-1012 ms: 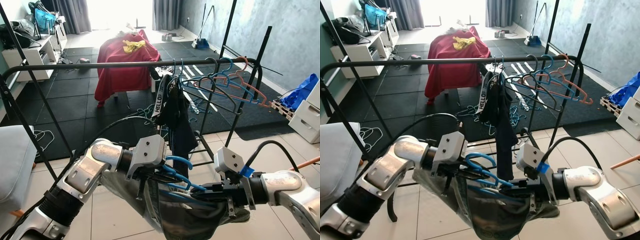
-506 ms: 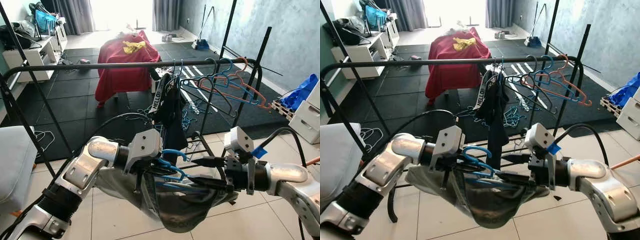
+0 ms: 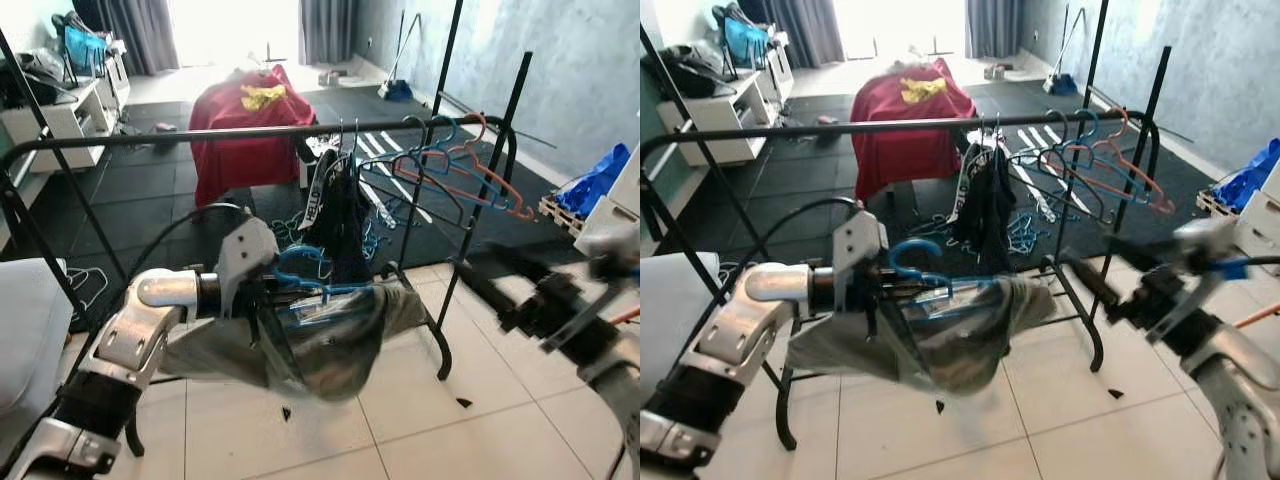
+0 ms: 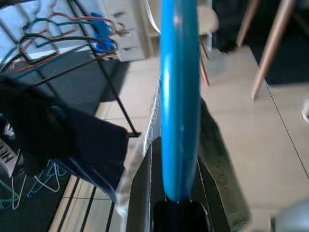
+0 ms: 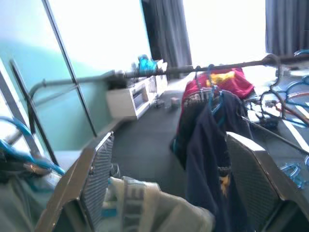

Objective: Hang hanger

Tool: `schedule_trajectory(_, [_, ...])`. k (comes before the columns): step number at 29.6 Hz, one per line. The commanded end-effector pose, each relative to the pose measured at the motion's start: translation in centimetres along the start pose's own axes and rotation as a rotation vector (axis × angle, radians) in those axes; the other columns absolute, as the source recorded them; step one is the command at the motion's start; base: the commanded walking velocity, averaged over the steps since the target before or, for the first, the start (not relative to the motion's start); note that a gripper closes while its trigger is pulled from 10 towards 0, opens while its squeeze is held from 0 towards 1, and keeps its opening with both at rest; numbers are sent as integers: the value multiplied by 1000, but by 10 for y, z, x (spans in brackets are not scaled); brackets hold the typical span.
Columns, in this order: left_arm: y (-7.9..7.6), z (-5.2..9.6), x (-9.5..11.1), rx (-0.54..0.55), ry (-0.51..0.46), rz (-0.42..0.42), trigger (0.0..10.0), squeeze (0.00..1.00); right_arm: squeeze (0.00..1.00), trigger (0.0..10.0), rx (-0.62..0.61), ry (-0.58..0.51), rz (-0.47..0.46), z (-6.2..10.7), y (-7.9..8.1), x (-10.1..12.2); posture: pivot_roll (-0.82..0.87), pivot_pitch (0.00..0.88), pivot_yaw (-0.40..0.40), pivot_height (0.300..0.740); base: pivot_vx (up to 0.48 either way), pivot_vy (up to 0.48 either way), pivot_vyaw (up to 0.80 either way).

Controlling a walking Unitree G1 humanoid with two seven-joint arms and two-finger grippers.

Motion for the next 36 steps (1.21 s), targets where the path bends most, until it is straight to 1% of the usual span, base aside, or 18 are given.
schedule_trajectory(1, [-2,-1,4,29,-38,43,3569,0,553,10000,-7,6,-49,2,3,-9,-113,0,9,740,0,0,0])
schedule_trajectory(2, [-3,-1,10,77,-84,92,8588,0,0,10000,-31,44,-91,3,3,-28,-104,0,5,740,0,0,0])
schedule_trajectory(6, [-2,-2,12,94,-98,106,8588,0,0,10000,-41,53,-101,4,3,-33,-104,0,5,740,0,0,0])
schedule_trajectory(7, [-2,-2,14,107,-114,120,10000,0,0,10000,-50,50,-114,3,2,-35,-104,0,5,740,0,0,0])
schedule_trajectory(10, [-9,-8,22,135,-171,167,10000,0,0,10000,-87,46,-150,-4,-2,-45,-88,0,-6,740,0,0,0])
schedule_trajectory(13, [-10,-9,25,139,-184,176,10000,0,0,10000,-94,47,-155,-6,-2,-46,-88,0,-6,740,0,0,0])
schedule_trajectory(15, [-13,-10,29,134,-202,184,10000,0,0,10000,-106,65,-150,-8,-3,-50,-88,0,-7,740,0,0,0])
schedule_trajectory(16, [-18,-13,34,120,-220,192,10000,0,0,10000,-128,94,-141,-10,-4,-54,-86,0,-8,740,0,0,0])
schedule_trajectory(17, [-18,-13,34,120,-220,192,10000,0,0,10000,-128,94,-141,-10,-4,-54,-86,0,-8,740,0,0,0])
schedule_trajectory(18, [-23,-17,39,105,-235,197,10000,0,0,10000,-151,126,-128,-12,-4,-59,-84,0,-8,740,0,0,0])
schedule_trajectory(20, [-29,-22,45,86,-254,205,10000,0,0,10000,-161,153,-128,-16,-2,-66,-85,0,-7,740,0,0,0])
schedule_trajectory(21, [-29,-22,45,86,-254,205,10000,0,0,10000,-161,153,-128,-16,-2,-66,-85,0,-7,740,0,0,0])
schedule_trajectory(24, [-32,-26,49,76,-266,211,10000,0,0,10000,-116,198,-126,-19,7,-73,-84,0,-4,740,0,0,0])
schedule_trajectory(28, [-33,-27,53,69,-279,216,10000,0,0,10000,-115,214,-126,-20,8,-76,-84,0,-5,740,0,0,0])
schedule_trajectory(29, [-33,-27,54,67,-281,216,10000,0,0,1922,-134,208,-126,-20,5,-75,-84,0,-3,740,0,0,0])
schedule_trajectory(30, [-33,-27,55,67,-282,217,10000,0,0,0,-146,199,-120,-21,3,-74,-84,0,-3,740,0,0,0])
schedule_trajectory(33, [-33,-27,54,70,-274,212,10000,0,0,0,-159,187,-117,-21,1,-72,-85,0,-2,740,0,0,0])
schedule_trajectory(36, [-31,-26,49,87,-244,201,10000,0,0,0,-173,172,-110,-22,-1,-68,-89,0,-2,740,0,0,0])
Point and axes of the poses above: a point about 5 cm out from each wrist's last joint towards the gripper, its own z axis pointing back from the gripper into the wrist, its own x axis along the axis of the wrist's last joint, y = z × x, the point moved 2 cm from there along -z, pointing out of the wrist towards the gripper, and after that the axes turned 10 degrees about -z, right-handed, at the moved point
